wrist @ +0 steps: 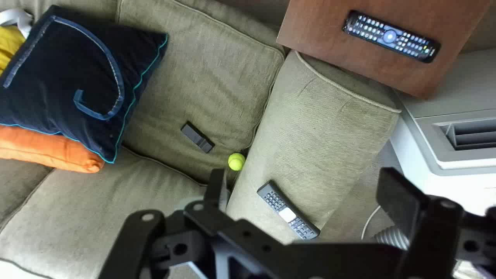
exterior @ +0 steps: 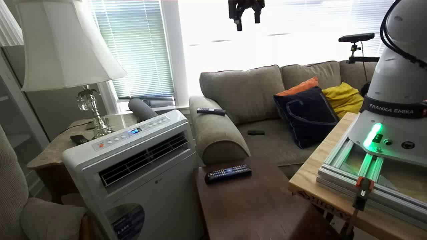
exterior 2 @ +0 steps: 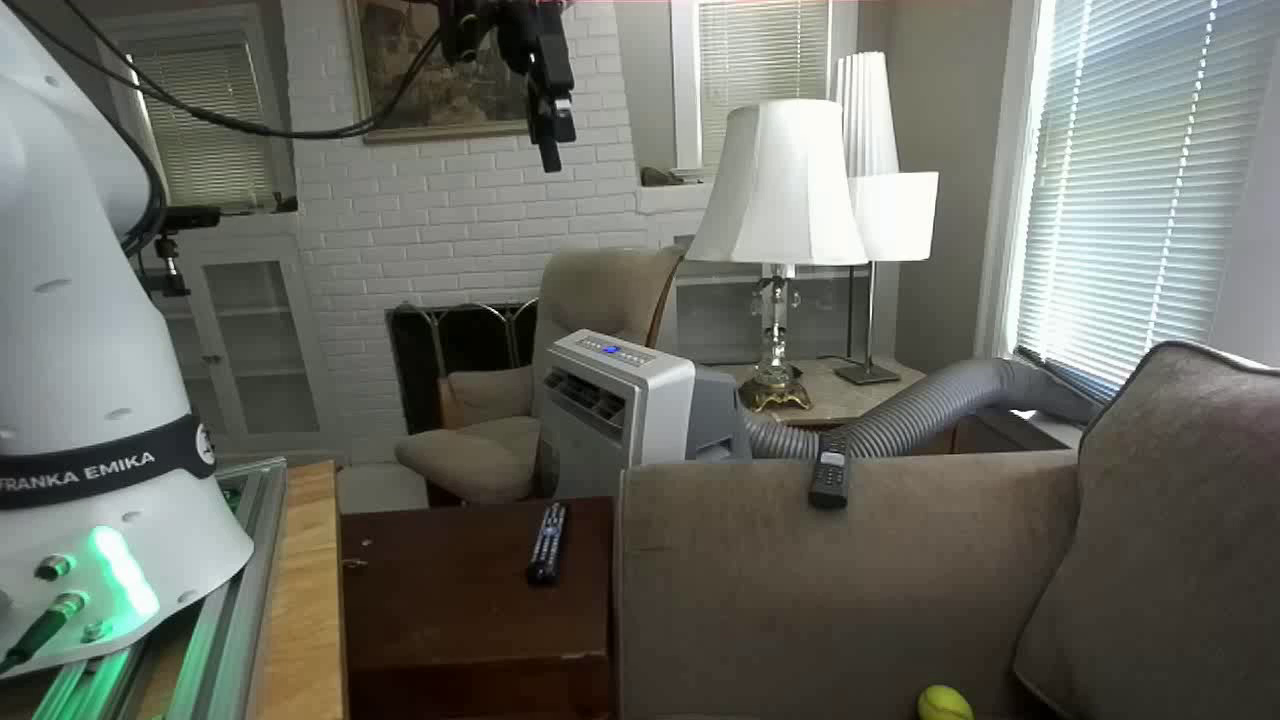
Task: Remove the remote control from the armrest and put it on the table.
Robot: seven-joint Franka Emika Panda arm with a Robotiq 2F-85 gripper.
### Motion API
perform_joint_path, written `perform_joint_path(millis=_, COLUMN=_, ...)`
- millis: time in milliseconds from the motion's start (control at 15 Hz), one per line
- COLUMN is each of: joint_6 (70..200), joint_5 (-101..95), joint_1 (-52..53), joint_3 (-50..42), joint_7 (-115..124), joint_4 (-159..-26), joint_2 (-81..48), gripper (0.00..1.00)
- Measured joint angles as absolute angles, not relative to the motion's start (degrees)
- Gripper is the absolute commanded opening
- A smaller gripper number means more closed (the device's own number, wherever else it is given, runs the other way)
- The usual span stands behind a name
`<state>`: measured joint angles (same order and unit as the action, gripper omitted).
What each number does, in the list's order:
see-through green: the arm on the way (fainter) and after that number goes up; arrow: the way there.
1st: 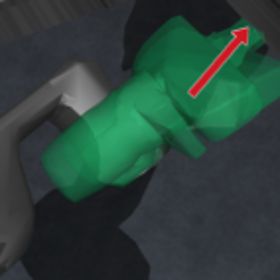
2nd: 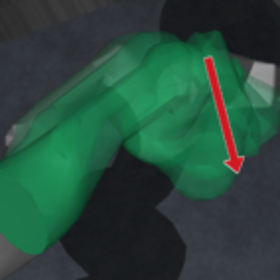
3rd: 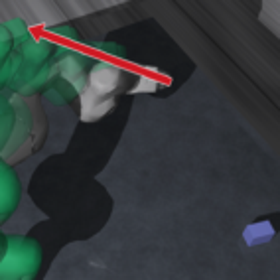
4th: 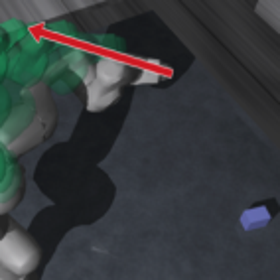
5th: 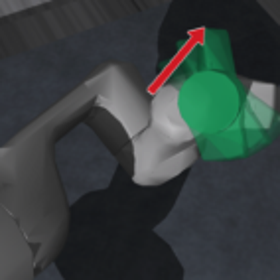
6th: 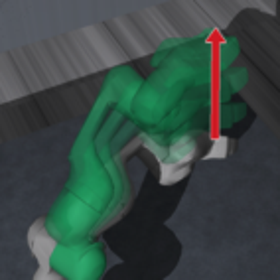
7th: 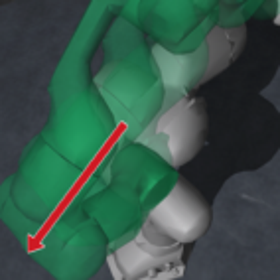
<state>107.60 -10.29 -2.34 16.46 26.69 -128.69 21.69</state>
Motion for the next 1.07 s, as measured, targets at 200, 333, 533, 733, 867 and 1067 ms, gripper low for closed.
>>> perform_joint_path(millis=200, joint_6=107.6, joint_5=-10.29, joint_1=-2.33, joint_3=16.46, joint_7=26.69, joint_4=-128.69, joint_2=21.69, gripper=1.0)
perform_joint_path(millis=333, joint_6=107.6, joint_5=-10.29, joint_1=-2.33, joint_3=16.46, joint_7=26.69, joint_4=-128.69, joint_2=21.7, gripper=1.0)
perform_joint_path(millis=533, joint_6=107.6, joint_5=-10.29, joint_1=-2.33, joint_3=16.46, joint_7=26.69, joint_4=-128.69, joint_2=21.69, gripper=1.0)
perform_joint_path(millis=733, joint_6=107.6, joint_5=-10.29, joint_1=-2.33, joint_3=16.46, joint_7=26.69, joint_4=-128.69, joint_2=21.69, gripper=1.0)
perform_joint_path(millis=867, joint_6=107.6, joint_5=-10.29, joint_1=-1.72, joint_3=15.96, joint_7=26.69, joint_4=-128.71, joint_2=21.69, gripper=1.0)
perform_joint_path(millis=1067, joint_6=109.23, joint_5=-10.23, joint_1=-0.88, joint_3=15.18, joint_7=26.48, joint_4=-128.64, joint_2=20.73, gripper=1.0)
